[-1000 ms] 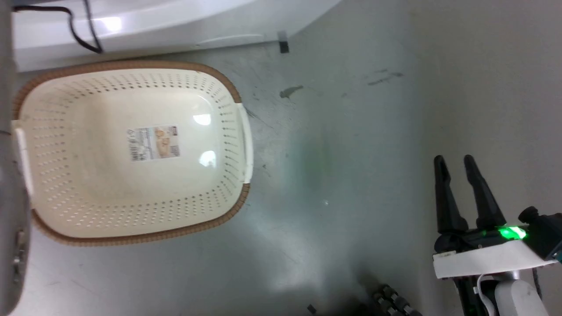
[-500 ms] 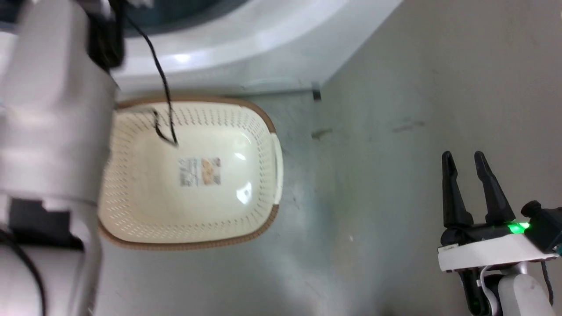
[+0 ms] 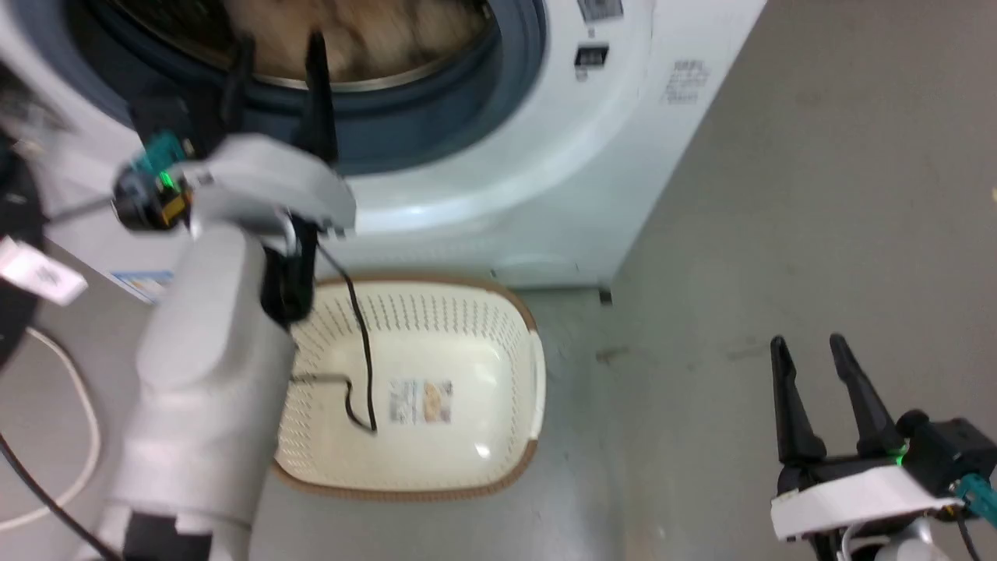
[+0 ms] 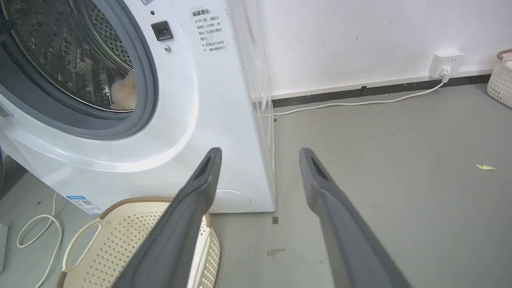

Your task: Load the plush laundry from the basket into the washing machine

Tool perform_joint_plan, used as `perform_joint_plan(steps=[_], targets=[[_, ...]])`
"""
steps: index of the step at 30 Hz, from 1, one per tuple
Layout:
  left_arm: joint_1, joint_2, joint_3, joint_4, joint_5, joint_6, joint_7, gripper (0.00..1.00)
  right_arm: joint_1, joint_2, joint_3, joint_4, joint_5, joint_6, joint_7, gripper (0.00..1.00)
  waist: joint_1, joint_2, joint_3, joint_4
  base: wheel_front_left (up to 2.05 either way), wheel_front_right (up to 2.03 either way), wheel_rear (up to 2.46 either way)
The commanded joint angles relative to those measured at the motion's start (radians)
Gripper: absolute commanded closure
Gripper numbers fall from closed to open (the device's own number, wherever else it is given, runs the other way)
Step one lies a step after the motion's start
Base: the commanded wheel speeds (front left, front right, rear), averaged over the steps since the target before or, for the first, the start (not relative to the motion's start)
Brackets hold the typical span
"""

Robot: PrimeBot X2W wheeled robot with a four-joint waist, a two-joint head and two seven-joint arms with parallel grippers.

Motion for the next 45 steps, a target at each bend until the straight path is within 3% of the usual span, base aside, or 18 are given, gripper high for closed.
perform_joint_plan(steps=[1,18,31,45], targets=[[0.028,-0.004,0.002,-0.009,0.007,0.003,-0.005,0.00,0.015,0.000,0.002,0.003,-0.005,-0.001,-0.004,0.00,0.0003,0.0000,-0.074,0.035,0.00,0.00,0.00],[0.409,-0.018,-0.016,-0.099,0.033,0.014,-0.005,0.00,0.178,0.000,0.005,0.032,-0.020,-0.001,-0.004,0.00,0.0003,0.0000,-0.333,0.118,0.00,0.00,0.00],[0.667,0.015,-0.059,-0.214,0.069,0.081,0.044,0.00,0.212,0.000,0.020,0.033,-0.025,-0.001,-0.004,0.00,0.0003,0.0000,-0.379,0.124,0.00,0.00,0.00],[0.863,0.038,-0.063,-0.448,0.077,0.167,0.060,0.00,0.245,0.000,0.017,0.043,-0.025,-0.001,-0.004,0.00,0.0003,0.0000,-0.401,0.127,0.00,0.00,0.00]])
